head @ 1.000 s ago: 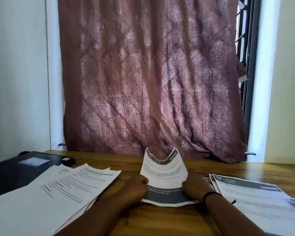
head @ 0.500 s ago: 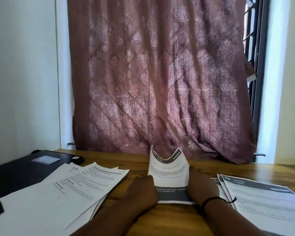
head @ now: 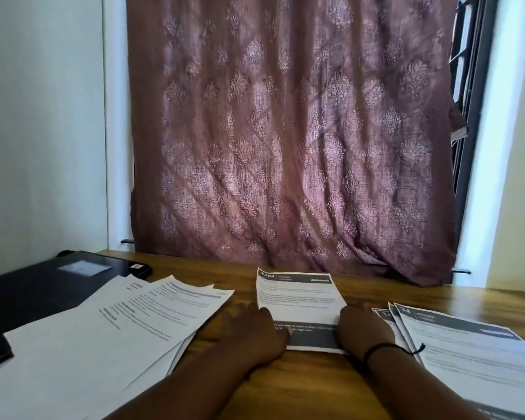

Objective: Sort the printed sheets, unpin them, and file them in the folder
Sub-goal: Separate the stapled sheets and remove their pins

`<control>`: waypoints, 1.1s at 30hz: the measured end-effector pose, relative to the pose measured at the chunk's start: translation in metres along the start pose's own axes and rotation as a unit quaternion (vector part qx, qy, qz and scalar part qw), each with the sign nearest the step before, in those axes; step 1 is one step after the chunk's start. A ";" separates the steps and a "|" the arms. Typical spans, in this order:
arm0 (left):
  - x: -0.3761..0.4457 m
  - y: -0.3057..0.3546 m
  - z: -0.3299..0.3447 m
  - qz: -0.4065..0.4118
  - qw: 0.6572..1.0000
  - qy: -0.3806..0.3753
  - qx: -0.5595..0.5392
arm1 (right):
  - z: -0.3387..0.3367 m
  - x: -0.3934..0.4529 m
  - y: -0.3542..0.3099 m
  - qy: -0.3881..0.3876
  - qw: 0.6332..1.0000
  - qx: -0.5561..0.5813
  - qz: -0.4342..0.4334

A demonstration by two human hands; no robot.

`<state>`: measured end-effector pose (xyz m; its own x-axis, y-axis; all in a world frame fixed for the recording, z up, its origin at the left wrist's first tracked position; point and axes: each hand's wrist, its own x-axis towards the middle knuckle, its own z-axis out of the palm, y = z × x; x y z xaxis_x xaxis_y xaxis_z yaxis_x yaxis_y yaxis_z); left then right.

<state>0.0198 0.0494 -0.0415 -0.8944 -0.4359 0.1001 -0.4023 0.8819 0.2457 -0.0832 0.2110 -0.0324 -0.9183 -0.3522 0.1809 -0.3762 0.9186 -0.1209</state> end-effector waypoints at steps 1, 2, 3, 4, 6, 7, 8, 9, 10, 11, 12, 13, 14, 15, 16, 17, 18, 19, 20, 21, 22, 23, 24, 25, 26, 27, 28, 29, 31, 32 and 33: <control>0.000 0.000 0.000 0.003 1.000 0.008 -0.014 | -0.001 0.000 0.001 -0.001 1.000 0.006 0.002; 0.000 0.000 0.000 0.004 1.000 0.014 -0.025 | -0.002 -0.001 0.002 -0.002 1.000 0.012 0.003; -0.001 0.000 0.000 0.005 0.999 0.018 -0.032 | -0.002 -0.002 0.003 -0.002 1.000 0.015 0.003; 0.000 -0.001 -0.001 0.005 0.999 0.020 -0.035 | -0.002 -0.002 0.004 -0.003 1.000 0.020 0.001; 0.000 -0.001 -0.001 0.007 0.999 0.028 -0.033 | -0.002 -0.002 0.005 0.003 1.000 0.029 -0.006; 0.000 -0.001 0.000 0.010 0.999 0.033 -0.034 | -0.001 -0.002 0.006 0.002 1.000 0.029 -0.007; 0.001 -0.001 0.000 0.013 0.999 0.039 -0.035 | -0.001 -0.002 0.007 0.001 1.000 0.027 -0.008; 0.002 -0.002 0.001 0.015 0.998 0.042 -0.035 | 0.000 -0.002 0.008 -0.003 1.000 0.025 -0.011; 0.003 -0.002 0.001 0.015 0.998 0.043 -0.035 | 0.000 -0.002 0.008 -0.008 1.000 0.018 -0.015; 0.003 -0.003 0.002 0.012 0.998 0.042 -0.036 | 0.000 -0.001 0.008 -0.013 1.000 0.005 -0.022; 0.004 -0.003 0.002 0.009 0.998 0.040 -0.038 | 0.001 0.001 0.008 -0.019 0.999 -0.006 -0.031; 0.005 -0.004 0.002 0.006 0.999 0.037 -0.039 | 0.001 0.002 0.008 -0.024 0.999 -0.019 -0.040; 0.006 -0.005 0.002 0.002 0.999 0.037 -0.036 | 0.000 0.003 0.007 -0.029 0.998 -0.029 -0.043; 0.006 -0.005 0.004 0.000 0.999 0.036 -0.026 | -0.001 0.002 0.006 -0.037 0.998 -0.038 -0.036; 0.007 -0.006 0.006 -0.002 0.999 0.038 -0.012 | -0.003 0.000 0.005 -0.041 0.998 -0.041 -0.031; 0.006 -0.009 0.007 -0.003 0.999 0.038 0.000 | -0.004 0.000 0.003 -0.046 0.998 -0.039 -0.032; 0.007 -0.009 0.009 -0.001 0.999 0.040 0.007 | -0.007 -0.001 0.003 -0.045 0.998 -0.031 -0.034; 0.007 -0.010 0.009 -0.003 0.999 0.043 0.003 | -0.009 -0.001 0.005 -0.034 0.999 -0.016 -0.037; 0.007 -0.009 0.010 -0.003 0.999 0.053 -0.006 | -0.015 -0.002 0.009 -0.013 0.999 0.007 -0.033; 0.006 -0.009 0.009 0.000 0.997 0.069 -0.016 | -0.021 -0.003 0.016 0.013 0.999 0.030 -0.027; 0.005 -0.009 0.009 0.005 0.995 0.096 -0.015 | -0.028 -0.004 0.023 0.038 0.998 0.046 -0.018; 0.002 -0.006 0.008 0.018 0.991 0.130 -0.007 | -0.036 -0.007 0.036 0.060 0.997 0.053 -0.007; 0.000 -0.005 0.007 0.033 0.985 0.166 0.004 | -0.043 -0.009 0.049 0.075 0.996 0.052 0.007; -0.003 0.000 0.006 0.052 0.980 0.192 0.005 | -0.049 -0.013 0.067 0.085 0.995 0.048 0.028; -0.005 0.006 0.004 0.074 0.975 0.208 -0.002 | -0.056 -0.020 0.086 0.091 0.994 0.041 0.052; -0.009 0.014 0.004 0.092 0.975 0.204 -0.013 | -0.059 -0.026 0.107 0.086 0.992 0.034 0.080; -0.012 0.027 0.004 0.113 0.974 0.194 -0.020 | -0.062 -0.035 0.131 0.078 0.991 0.025 0.109; -0.017 0.042 0.004 0.129 0.976 0.171 -0.028 | -0.063 -0.044 0.154 0.063 0.989 0.017 0.136; -0.026 0.074 0.007 0.148 0.980 0.111 -0.074 | -0.061 -0.059 0.192 0.032 0.984 0.004 0.173; -0.030 0.090 0.010 0.147 0.979 0.078 -0.114 | -0.059 -0.064 0.205 0.015 0.984 -0.002 0.178; -0.034 0.107 0.013 0.143 0.977 0.047 -0.153 | -0.056 -0.069 0.215 0.002 0.984 -0.006 0.176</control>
<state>0.0042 0.1608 -0.0315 -0.9340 -0.2064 0.2914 -0.0478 0.8810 0.4707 -0.0940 0.4425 -0.0159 -0.9909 -0.0116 0.1337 -0.0337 0.9858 -0.1644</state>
